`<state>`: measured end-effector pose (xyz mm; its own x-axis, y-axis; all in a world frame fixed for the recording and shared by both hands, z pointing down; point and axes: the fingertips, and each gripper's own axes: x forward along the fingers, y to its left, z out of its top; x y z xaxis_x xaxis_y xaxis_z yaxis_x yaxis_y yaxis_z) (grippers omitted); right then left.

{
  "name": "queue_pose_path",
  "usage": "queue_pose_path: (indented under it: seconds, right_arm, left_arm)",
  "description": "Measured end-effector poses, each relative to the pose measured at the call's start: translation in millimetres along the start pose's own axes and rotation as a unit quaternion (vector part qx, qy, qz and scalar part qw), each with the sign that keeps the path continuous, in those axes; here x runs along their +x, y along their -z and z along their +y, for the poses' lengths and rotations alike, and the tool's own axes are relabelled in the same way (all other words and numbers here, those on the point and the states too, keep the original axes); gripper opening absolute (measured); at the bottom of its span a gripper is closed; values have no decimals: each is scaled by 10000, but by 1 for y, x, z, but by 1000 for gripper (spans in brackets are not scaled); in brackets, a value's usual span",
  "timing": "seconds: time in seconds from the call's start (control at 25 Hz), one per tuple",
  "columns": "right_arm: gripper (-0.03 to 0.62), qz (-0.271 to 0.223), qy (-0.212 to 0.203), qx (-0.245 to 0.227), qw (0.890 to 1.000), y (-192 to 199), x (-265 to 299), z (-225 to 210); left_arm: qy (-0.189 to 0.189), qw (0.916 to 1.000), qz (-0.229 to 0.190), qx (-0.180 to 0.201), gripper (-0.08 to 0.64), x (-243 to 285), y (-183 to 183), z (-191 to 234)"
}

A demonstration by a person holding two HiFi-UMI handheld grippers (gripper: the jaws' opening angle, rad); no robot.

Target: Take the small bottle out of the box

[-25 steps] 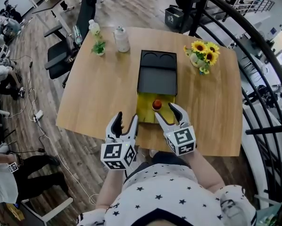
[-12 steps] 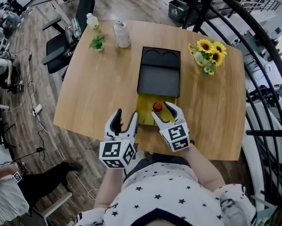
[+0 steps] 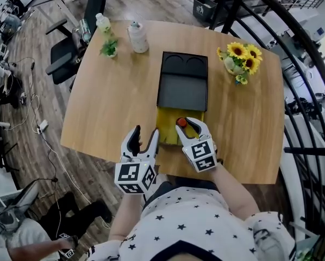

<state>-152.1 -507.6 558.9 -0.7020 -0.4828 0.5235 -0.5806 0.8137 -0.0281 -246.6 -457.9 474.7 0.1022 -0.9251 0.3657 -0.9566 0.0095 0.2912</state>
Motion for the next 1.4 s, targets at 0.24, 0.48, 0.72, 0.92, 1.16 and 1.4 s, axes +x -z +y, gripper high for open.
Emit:
queue_pose_path:
  seconds: [0.24,0.48,0.72,0.92,1.16,1.4]
  right_arm:
    - [144,16,56,-47,10000,1,0,1]
    - [143,59,132,-49,9999,2,-5,-1]
    - [143,-184,341,-63,9992,-8,-26,-1]
    - [143,-462,431,4,9980,-23,-51,10]
    - [143,-744,576,-54,9955,-32,-84,30]
    - [141,-1021,662,-6,9926,-37,-117,55]
  left_arm:
    - [6,10000,0,-10,229,-3,2,1]
    - [-3,10000,-39,21,229,-10,6,-2]
    - [16,10000,-84,33,229,-25,11,-3]
    - [75,9998,-156,80,229,-45,18,-9]
    - [155,9994,-271,153,229,-75,24,-16]
    - [203,9989,-366,215,229,-108,35,-21]
